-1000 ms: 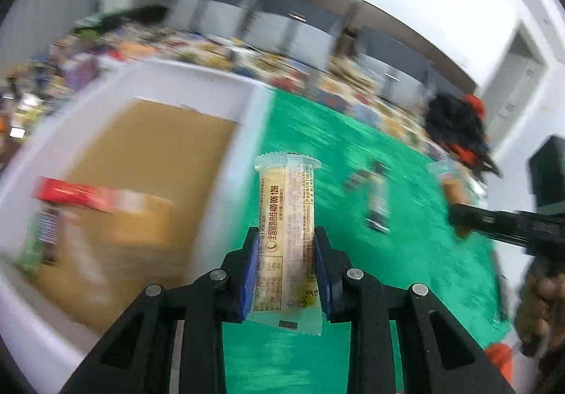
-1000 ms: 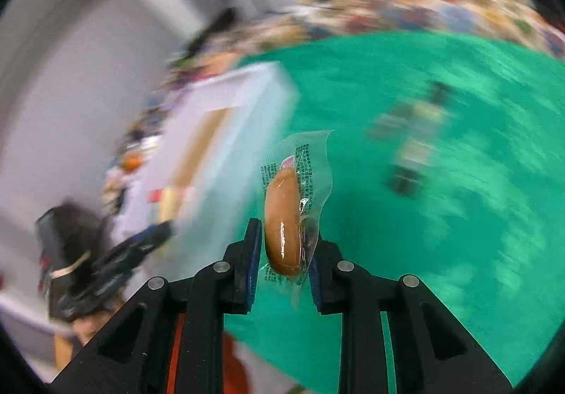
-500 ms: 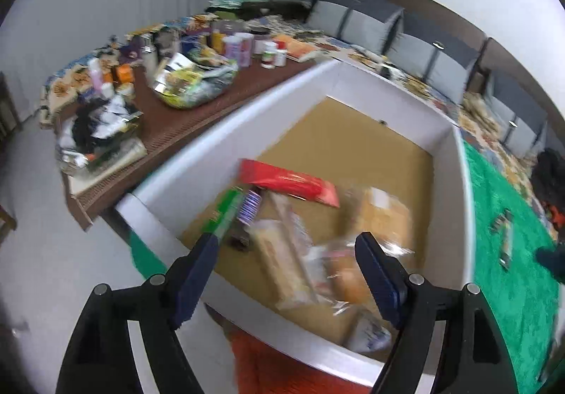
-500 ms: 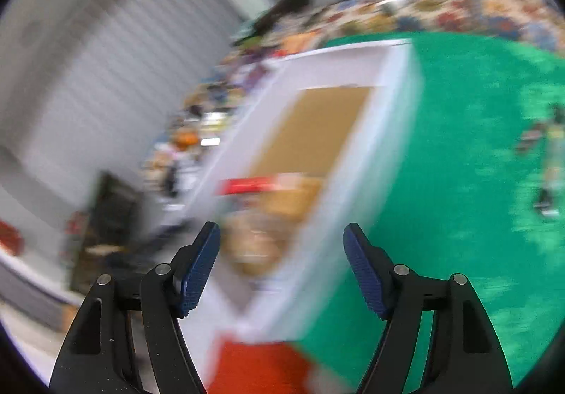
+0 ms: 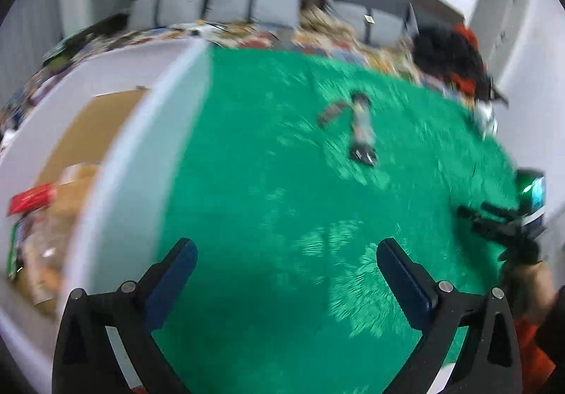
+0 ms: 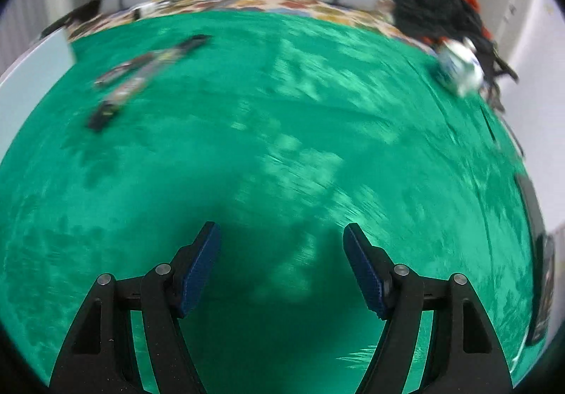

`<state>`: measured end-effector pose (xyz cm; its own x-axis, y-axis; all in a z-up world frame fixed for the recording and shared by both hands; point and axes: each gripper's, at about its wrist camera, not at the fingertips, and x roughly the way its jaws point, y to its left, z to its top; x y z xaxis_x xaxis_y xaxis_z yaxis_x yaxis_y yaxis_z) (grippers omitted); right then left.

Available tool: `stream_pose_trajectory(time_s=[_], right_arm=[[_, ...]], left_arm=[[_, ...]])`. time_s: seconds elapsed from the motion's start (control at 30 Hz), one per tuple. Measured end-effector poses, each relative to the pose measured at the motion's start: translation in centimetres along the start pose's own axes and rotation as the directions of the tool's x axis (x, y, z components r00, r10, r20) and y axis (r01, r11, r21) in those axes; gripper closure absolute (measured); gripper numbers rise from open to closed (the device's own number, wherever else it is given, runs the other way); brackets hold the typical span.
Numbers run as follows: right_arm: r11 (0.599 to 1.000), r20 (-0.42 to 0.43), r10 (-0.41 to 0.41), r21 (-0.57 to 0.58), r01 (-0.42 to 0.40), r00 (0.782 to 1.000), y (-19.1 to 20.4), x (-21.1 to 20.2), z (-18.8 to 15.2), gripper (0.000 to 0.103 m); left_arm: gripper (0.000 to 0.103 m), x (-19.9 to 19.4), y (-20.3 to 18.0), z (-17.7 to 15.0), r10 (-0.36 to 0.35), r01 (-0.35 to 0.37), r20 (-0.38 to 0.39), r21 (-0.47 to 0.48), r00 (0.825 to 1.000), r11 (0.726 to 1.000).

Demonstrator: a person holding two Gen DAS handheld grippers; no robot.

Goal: Organize snacks

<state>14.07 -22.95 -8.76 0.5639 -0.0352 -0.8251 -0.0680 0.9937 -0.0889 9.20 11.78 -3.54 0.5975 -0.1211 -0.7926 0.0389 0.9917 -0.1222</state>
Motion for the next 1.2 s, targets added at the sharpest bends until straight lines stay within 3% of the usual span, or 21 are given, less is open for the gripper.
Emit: stream_pose_trajectory(time_s=[0.17, 0.4, 1.03, 1.2], right_arm=[[0.996, 0.051, 0.043, 0.079, -0.047, 0.998, -1.2, -0.4, -0.3, 0.027], [0.996, 0.042, 0.026, 0.086, -0.029, 0.999, -1.4, 0.5, -0.2, 0.020], [0.996, 0.041, 0.023, 0.089, -0.027, 0.999, -1.3, 0.4, -0.6, 0.018], [0.996, 0.041, 0.023, 0.089, -0.027, 0.999, -1.3, 0.4, -0.6, 0.018]], left_arm=[[0.002, 4.0, -4.1, 0.7, 0.077, -0.075, -0.024, 0.084, 0.997, 0.994], [0.002, 5.4, -5.3, 1.0, 0.118, -0.116, -0.011, 0.119, 0.993, 0.986], [0.002, 11.1, -3.7, 0.6, 0.192, -0.185, -0.047, 0.117, 0.980, 0.976], [0.000, 11.6, -2.7, 0.5, 0.144, -0.142, -0.024, 0.064, 0.989, 0.988]])
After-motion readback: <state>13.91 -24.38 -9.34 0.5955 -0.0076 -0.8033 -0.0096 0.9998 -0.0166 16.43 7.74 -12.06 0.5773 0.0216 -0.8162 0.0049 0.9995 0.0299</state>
